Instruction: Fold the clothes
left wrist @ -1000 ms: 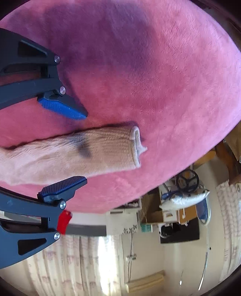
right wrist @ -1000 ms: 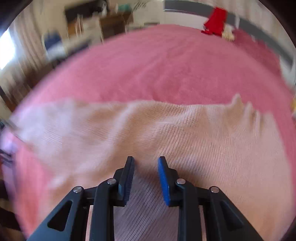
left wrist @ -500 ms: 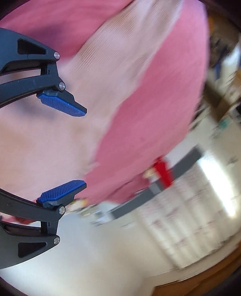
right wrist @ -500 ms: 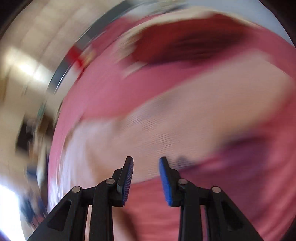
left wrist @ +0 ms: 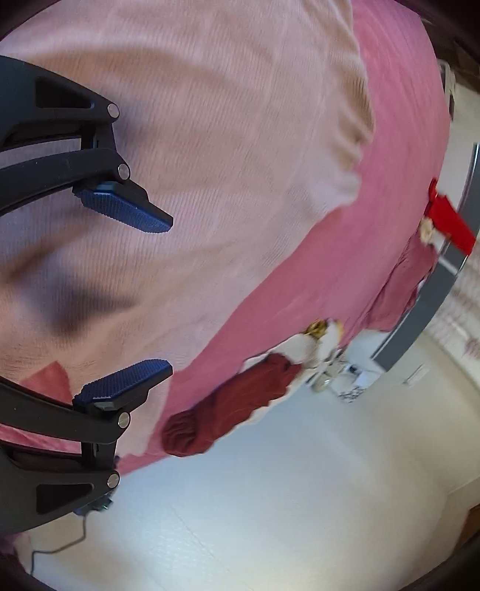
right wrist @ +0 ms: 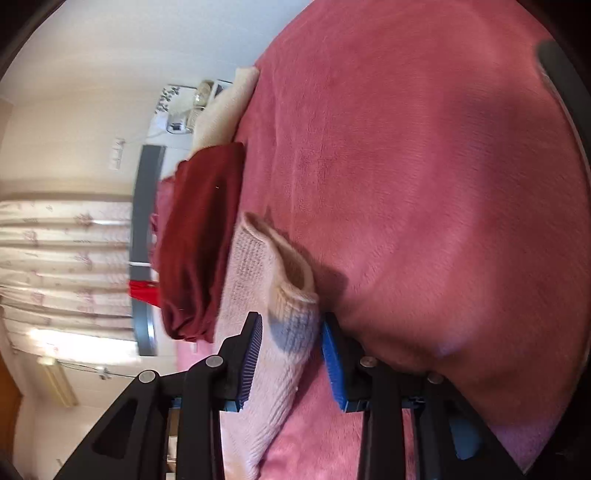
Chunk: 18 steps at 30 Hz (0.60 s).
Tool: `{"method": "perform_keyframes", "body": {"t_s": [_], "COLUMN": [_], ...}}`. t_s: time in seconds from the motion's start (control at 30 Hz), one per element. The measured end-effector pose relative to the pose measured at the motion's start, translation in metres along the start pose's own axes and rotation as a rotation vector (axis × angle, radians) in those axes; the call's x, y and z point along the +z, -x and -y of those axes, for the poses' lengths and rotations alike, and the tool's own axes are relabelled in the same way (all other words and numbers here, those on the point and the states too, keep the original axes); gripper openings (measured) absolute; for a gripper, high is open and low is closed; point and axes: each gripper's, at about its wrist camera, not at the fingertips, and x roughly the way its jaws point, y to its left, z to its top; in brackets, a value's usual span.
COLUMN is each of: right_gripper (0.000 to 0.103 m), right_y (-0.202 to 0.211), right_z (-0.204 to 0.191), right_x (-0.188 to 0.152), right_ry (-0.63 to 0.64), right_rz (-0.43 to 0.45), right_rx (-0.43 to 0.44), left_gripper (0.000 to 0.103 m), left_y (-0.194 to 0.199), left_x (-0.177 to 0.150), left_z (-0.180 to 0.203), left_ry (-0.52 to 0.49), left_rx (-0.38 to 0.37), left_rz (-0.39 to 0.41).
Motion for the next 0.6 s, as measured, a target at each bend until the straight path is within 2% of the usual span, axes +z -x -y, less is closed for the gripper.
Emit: {"method": "perform_keyframes", "body": {"t_s": [0.07,0.17,0.23,0.3,0.37,0.5,0.6], "right_gripper": [0.005,0.004,0.004,0.004,0.004,0.004,0.004], "right_y": [0.002,0.018,0.029,0.034,0.028,0.031,0.041], "right_z": [-0.009,-0.029,-0.04,-0.039,-0.03,-0.008,-0.022], "right_x": [0.003,0.005,0.006,0.007,0.008,0.008,0.02], "right_ry": [0.072,0.127,0.152,0.13,0.103,-0.009,-0.001], "right_rz": [-0.003,0.047,0.084,0.115,0.116,0.112,0.151], "right_rx": [-0.049,-0.024,-0.012,-0.048,-0.097,-0.097,-0.049], "left_gripper": [0.073,0.073,0.079,0.079,0.084,0.085,0.085], "left_y": [-0.019,-0.034,-0.037,-0.042,-0.043,-0.034,-0.028], "left_x": [-0.005,-0.019,-0.023,-0.03,-0.034,-0.05,-0.063], "left_z": [0.007,0.016,0.018,0.023,0.031,0.036,0.039], "left_ry": [-0.002,-0.014,-0.034,-0.076,-0.159,-0.18,-0.195], "left_rx": [0.002,0.03,0.056,0.093,0.146,0.14,0.136], "left_rz": [-0.043,-0.078,-0.061,-0.063,-0.072,-0.075,-0.077]}}
